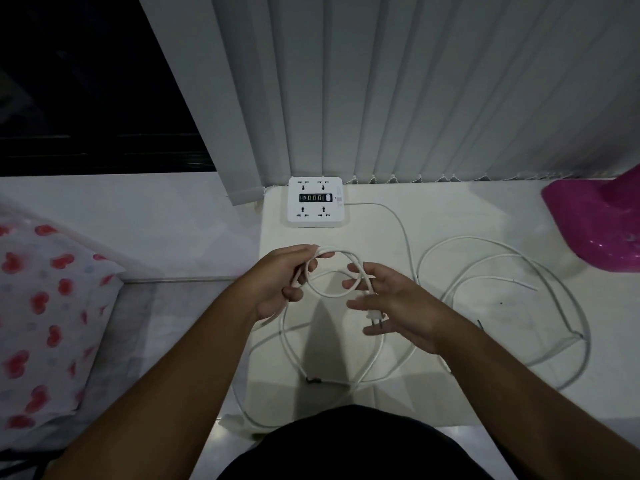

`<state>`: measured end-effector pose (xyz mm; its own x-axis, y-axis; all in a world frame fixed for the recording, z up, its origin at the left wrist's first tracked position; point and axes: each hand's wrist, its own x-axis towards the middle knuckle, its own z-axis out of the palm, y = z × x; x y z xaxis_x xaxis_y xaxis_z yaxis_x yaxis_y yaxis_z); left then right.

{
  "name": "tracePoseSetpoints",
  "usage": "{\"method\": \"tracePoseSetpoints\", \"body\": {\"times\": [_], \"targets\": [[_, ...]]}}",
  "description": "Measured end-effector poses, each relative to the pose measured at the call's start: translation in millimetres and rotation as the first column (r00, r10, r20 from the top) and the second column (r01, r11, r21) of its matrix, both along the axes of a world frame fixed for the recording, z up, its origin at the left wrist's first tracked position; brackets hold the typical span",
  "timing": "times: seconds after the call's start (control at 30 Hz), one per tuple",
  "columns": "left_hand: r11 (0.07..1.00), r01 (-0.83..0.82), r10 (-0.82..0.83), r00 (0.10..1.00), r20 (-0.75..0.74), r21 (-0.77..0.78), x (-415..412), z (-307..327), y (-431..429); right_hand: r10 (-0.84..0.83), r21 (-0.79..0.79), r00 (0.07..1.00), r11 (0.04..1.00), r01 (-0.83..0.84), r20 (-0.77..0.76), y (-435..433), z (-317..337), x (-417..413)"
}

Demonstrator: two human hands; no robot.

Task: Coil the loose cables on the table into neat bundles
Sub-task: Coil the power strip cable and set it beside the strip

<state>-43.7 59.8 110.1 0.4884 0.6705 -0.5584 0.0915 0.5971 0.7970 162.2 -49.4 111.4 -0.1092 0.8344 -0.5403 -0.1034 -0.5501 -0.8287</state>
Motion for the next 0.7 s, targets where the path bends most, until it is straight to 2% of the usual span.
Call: {"method": "tracePoseSetpoints", "body": {"times": [0.13,0.23,0.37,0.5,0.57,0.63,0.7], "targets": [[0.999,-0.038,0.038,0.999,-0.004,-0.027,1,2,-2,-0.096,0.150,0.960,0.987,0.058,0.263,12,5,0],[0.999,-0.044,0.044,0.999,-0.019,-0.003,5,4,-4,-0.147,0.256,0.950,0.964,0.075,0.276,21,7,-1],[0.998,-0.058,0.058,0.998,0.010,0.035,10,8,-2,-0.100,0.242,0.929,0.970,0.012,0.356,26,9,-1],[0.998,-0.066,0.066,0.994,0.090,-0.003,9,10,0,-0.119,0.228,0.955,0.972,0.057,0.271,26,10,-5],[1.000,0.004,-0.004,1.000,0.021,-0.007,4,12,0,-0.207,0.218,0.961,0.962,0.166,0.183,25,9,-7],[0.997,0.083,-0.081,0.989,-0.122,0.009,-2,9,-2,-0.314,0.196,0.946,0.936,0.294,0.079,23,6,-9],[0.998,0.065,-0.062,0.989,-0.136,0.020,-2,4,-6,-0.352,0.175,0.936,0.923,0.341,0.031,19,2,-12]]}}
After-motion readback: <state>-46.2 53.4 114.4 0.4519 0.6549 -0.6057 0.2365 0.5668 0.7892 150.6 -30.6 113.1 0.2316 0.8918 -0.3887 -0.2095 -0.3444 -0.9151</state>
